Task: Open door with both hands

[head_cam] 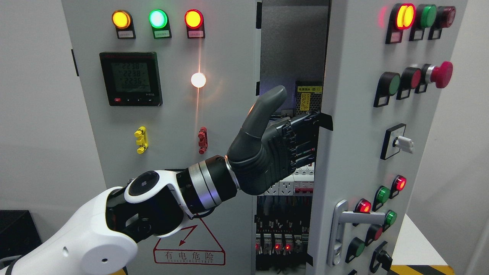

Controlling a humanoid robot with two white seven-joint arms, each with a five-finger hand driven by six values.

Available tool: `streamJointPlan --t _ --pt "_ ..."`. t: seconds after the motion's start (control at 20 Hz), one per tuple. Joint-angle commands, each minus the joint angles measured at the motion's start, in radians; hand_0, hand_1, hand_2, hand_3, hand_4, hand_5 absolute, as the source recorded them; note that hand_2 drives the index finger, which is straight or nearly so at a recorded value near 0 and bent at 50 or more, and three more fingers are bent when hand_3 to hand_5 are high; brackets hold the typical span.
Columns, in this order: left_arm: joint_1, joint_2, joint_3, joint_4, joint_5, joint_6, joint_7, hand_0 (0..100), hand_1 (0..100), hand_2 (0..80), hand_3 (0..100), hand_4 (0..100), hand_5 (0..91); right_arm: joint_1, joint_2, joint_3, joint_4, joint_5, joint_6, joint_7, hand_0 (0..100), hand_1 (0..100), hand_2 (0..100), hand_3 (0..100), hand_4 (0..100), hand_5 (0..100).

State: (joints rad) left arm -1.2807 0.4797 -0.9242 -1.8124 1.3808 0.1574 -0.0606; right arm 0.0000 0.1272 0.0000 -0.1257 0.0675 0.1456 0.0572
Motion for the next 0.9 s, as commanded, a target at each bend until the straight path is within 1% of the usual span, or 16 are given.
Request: streamJointPlan --t 0.0,0.35,0.65,0.85 --pt "-0.019 -0.044 -0.035 -0.004 0.01 -0.001 -0.001 0 0 0.0 0 0 0.0 0.002 0.0 -0.011 0.0 0.0 0.0 0.0 0 0 0 0 0 0" --pt "-0.043 -0.078 -0.035 -0.024 0.01 -0.001 -0.001 0 0 0.0 0 0 0.0 0.002 0.0 -0.011 0.0 0.0 0.0 0.0 0 0 0 0 0 0" --pt "-0.063 -0.131 -0.036 -0.022 0.01 -0.001 -0.001 0 0 0.0 0 0 0.0 0.002 0.0 -0.011 0.0 0.0 0.0 0.0 0 0 0 0 0 0" --pt "-0.068 -0.185 -0.042 -0.016 0.009 0.001 -0.001 0 0 0.0 0 0 0.0 0.002 0.0 -0.011 0.0 0.0 0.0 0.0 0 0 0 0 0 0"
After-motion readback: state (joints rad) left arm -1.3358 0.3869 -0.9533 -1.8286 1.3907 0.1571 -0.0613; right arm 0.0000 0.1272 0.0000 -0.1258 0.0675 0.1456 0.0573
